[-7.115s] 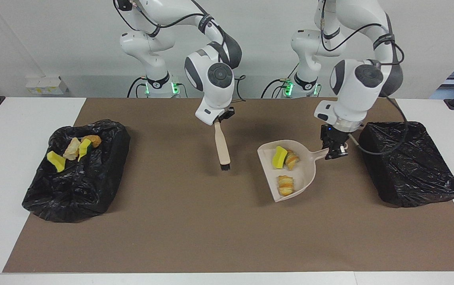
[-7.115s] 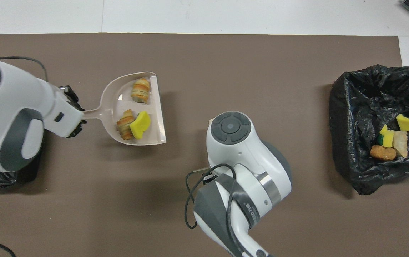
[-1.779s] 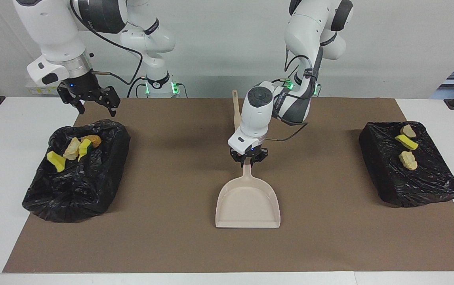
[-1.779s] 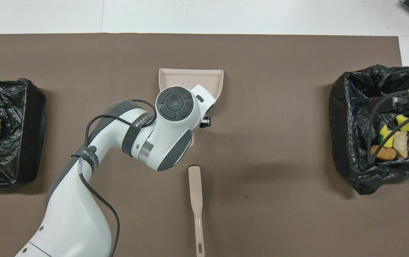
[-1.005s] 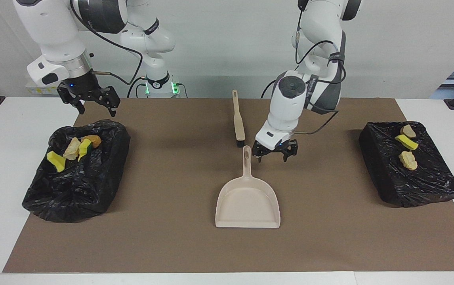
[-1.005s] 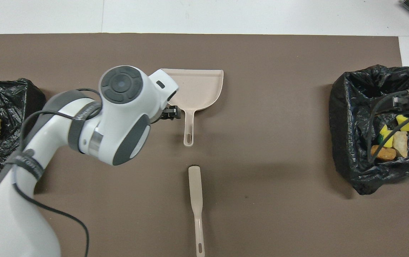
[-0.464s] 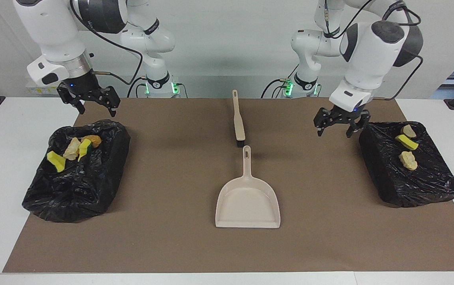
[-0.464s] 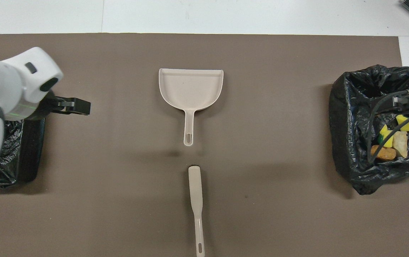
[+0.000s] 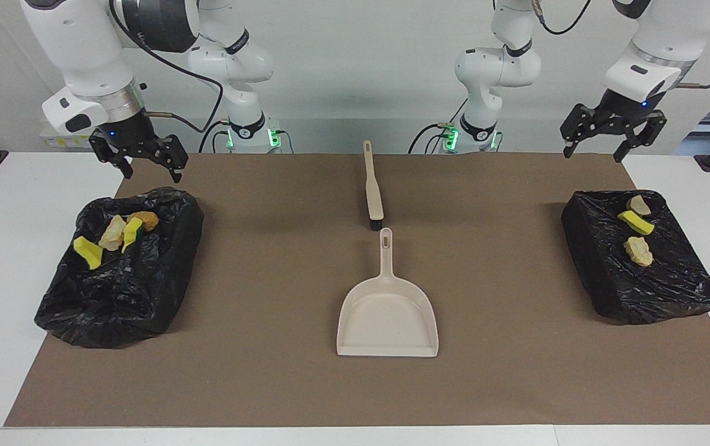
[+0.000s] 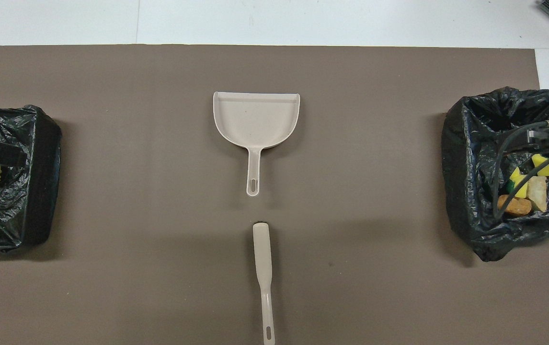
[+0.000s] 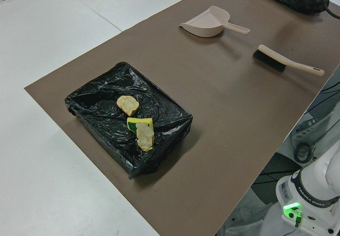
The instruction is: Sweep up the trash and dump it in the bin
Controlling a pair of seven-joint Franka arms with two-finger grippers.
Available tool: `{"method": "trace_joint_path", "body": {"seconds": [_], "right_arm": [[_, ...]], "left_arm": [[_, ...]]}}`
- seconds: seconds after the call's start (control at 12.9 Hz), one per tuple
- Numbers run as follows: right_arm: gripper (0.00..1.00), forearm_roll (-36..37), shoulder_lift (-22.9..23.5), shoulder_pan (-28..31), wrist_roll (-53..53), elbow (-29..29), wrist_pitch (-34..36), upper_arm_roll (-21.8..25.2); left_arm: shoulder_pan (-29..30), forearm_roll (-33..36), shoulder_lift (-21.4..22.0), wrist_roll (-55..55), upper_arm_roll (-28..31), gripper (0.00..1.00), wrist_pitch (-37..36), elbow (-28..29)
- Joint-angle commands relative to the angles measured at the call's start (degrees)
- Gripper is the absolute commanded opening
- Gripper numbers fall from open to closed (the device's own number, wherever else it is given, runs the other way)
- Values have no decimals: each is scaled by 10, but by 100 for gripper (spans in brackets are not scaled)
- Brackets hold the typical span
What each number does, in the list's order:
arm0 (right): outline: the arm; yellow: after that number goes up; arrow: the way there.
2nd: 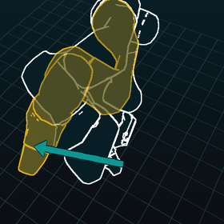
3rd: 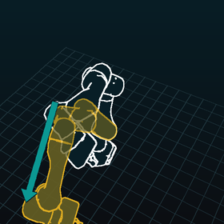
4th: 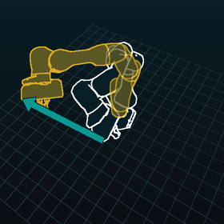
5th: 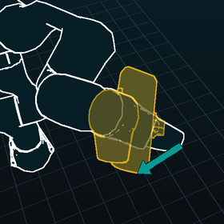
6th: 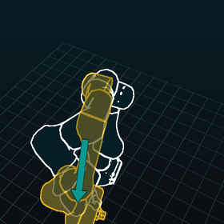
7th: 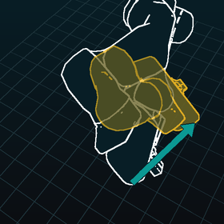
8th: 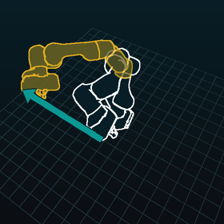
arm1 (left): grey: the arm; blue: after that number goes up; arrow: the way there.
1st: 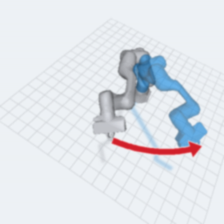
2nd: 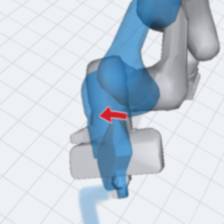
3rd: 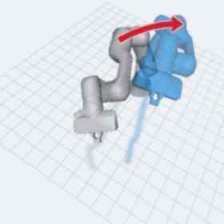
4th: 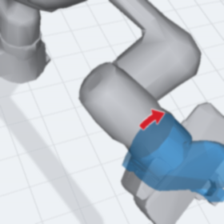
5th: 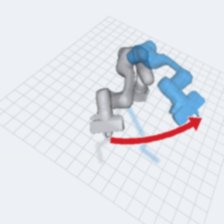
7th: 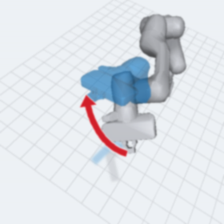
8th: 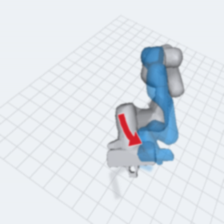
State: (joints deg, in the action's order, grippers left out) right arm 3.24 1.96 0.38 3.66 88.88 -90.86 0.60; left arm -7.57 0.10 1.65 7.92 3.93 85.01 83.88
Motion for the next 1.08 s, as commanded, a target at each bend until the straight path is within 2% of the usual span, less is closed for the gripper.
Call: {"method": "trace_joint_path", "body": {"seconds": [0.0,0.39,1.01], "right_arm": [[100,-8,-3,5,-5,2,4,-1],[100,-7,-2,5,-5,2,4,-1],[100,-8,-2,5,-5,2,4,-1]], "left_arm": [[8,-3,-20,16,-3,100,-36,-55],[7,-4,19,11,-7,100,-53,-17],[9,-2,25,9,-7,100,-82,-14]]}}
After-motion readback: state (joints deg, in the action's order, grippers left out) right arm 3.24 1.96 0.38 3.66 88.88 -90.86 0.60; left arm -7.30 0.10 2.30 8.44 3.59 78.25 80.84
